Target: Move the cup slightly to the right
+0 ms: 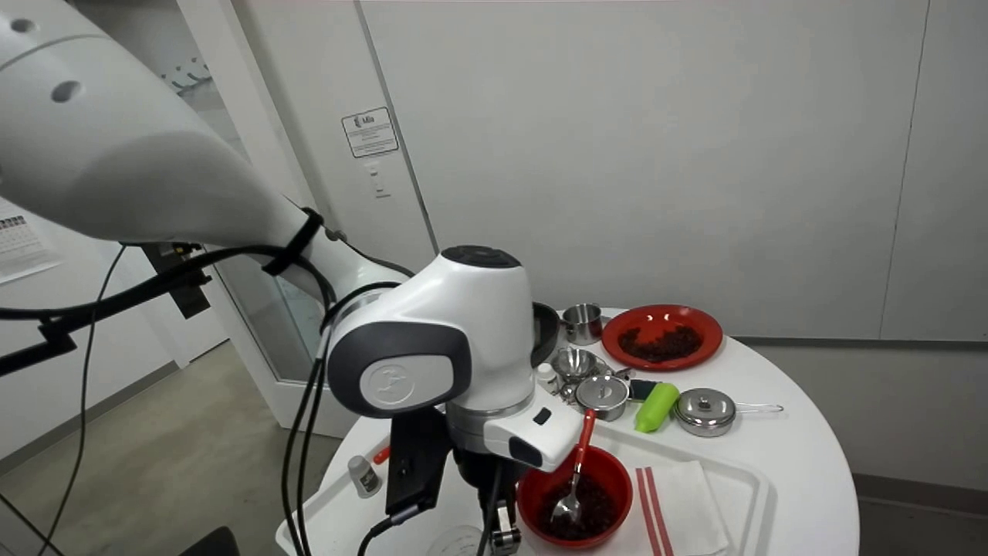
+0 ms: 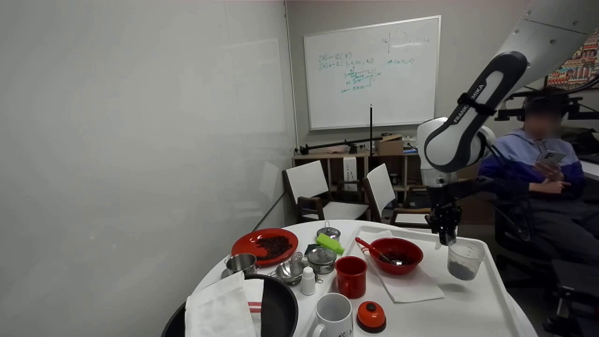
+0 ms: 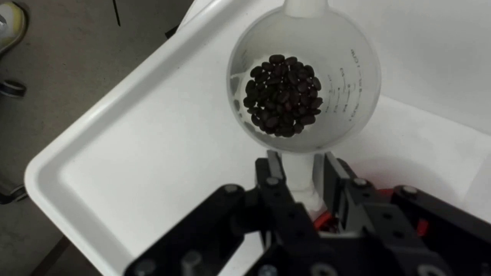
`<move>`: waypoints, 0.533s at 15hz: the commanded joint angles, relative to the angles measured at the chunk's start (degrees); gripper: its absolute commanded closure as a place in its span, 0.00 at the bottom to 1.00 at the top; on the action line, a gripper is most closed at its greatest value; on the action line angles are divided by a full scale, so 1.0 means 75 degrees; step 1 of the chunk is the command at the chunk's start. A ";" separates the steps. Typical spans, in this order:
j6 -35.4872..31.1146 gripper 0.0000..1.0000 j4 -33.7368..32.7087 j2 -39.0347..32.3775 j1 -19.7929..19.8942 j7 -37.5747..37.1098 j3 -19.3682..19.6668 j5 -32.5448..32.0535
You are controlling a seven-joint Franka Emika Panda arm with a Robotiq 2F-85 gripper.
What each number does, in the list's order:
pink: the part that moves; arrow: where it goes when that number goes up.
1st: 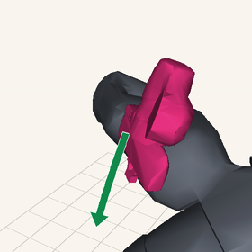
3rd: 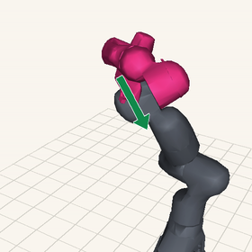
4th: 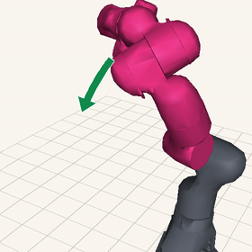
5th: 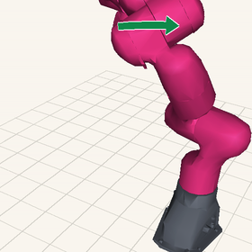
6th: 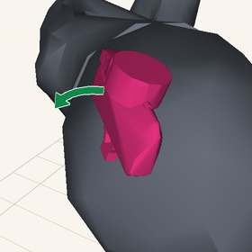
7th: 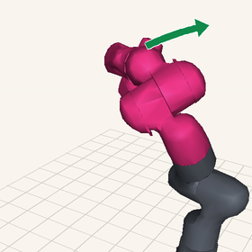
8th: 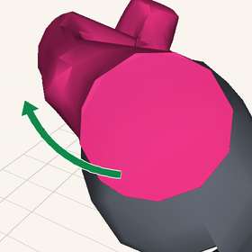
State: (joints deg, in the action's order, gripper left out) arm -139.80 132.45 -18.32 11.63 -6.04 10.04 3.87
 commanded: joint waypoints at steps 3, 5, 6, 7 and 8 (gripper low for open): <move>-0.0836 0.88 0.0020 -0.0713 -0.0360 -0.0276 -0.0227 0.0112; -0.0994 0.88 -0.0017 -0.0929 -0.0400 -0.0319 -0.0235 0.0106; -0.1038 0.88 -0.0038 -0.1016 -0.0404 -0.0320 -0.0225 0.0106; -0.1058 0.88 -0.0061 -0.1068 -0.0391 -0.0306 -0.0220 0.0114; -0.1025 0.88 -0.0087 -0.1071 -0.0370 -0.0296 -0.0217 0.0136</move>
State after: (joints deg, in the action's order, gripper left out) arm -146.11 132.53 -24.55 8.90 -7.86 8.28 3.87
